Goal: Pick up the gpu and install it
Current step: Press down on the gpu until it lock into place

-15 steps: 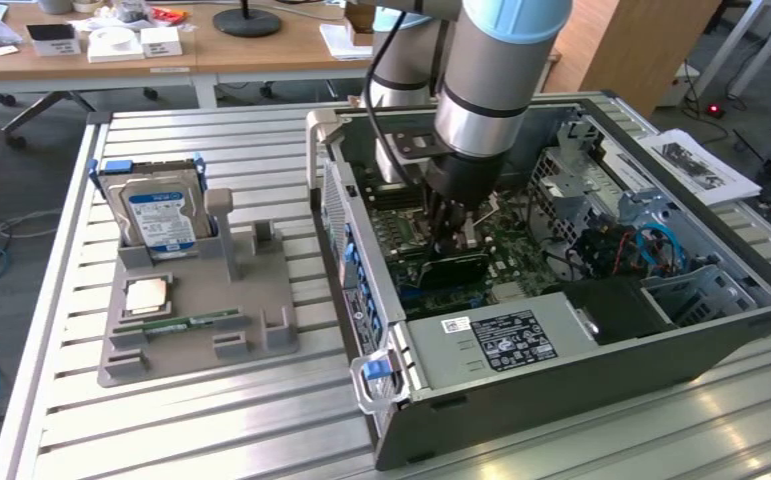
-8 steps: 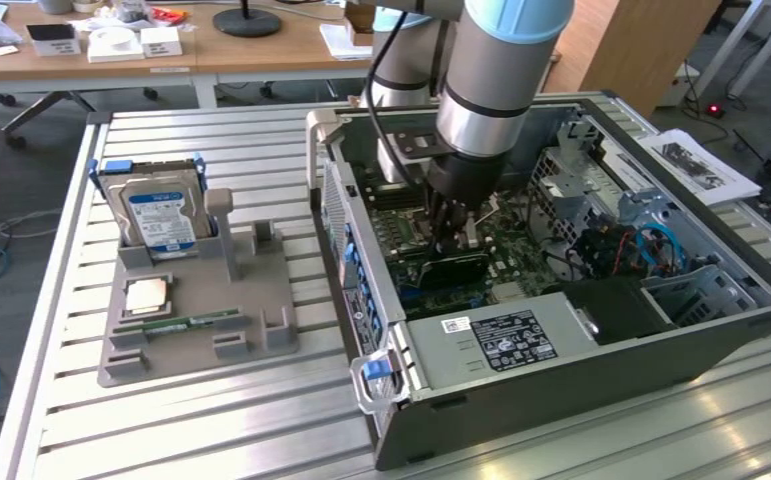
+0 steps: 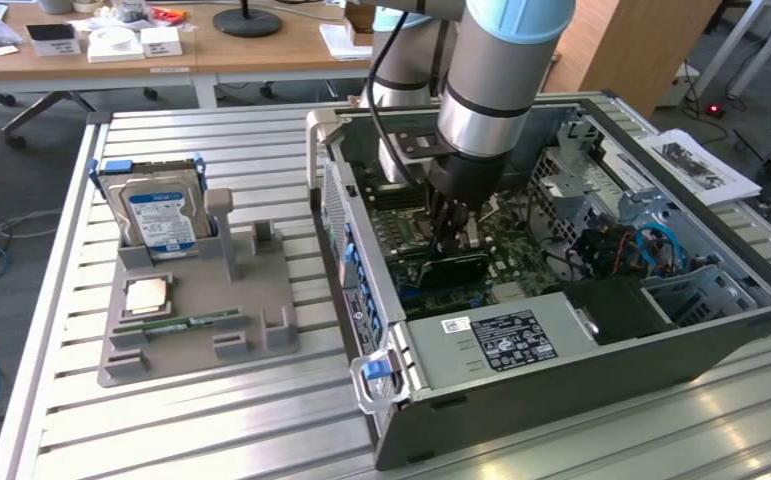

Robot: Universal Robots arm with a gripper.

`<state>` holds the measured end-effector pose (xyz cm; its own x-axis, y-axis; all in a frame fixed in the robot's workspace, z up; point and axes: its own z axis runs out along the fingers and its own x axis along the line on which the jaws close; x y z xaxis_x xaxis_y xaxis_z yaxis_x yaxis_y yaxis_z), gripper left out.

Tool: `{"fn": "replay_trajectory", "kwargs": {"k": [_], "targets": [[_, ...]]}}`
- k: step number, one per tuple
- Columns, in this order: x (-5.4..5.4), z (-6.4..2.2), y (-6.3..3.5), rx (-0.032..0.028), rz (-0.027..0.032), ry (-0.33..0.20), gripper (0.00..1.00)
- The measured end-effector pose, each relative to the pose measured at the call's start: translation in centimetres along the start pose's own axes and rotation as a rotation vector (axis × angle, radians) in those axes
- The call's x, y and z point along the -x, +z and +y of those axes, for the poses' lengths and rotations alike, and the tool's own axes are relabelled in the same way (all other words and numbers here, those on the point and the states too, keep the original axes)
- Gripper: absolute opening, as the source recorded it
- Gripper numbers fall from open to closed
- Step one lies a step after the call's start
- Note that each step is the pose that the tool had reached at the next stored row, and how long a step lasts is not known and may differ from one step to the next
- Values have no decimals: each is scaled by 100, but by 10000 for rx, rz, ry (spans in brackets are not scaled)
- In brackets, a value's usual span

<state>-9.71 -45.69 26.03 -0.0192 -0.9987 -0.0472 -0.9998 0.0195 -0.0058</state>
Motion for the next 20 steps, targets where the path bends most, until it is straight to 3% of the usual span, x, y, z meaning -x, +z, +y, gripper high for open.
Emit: {"fn": "replay_trajectory", "kwargs": {"k": [4,6,20], "targets": [[4,-3,-24,-17,-24,-2,11],[3,-1,-70,0,-1,-2,11],[16,-4,-335,-1,-1,0,11]]}}
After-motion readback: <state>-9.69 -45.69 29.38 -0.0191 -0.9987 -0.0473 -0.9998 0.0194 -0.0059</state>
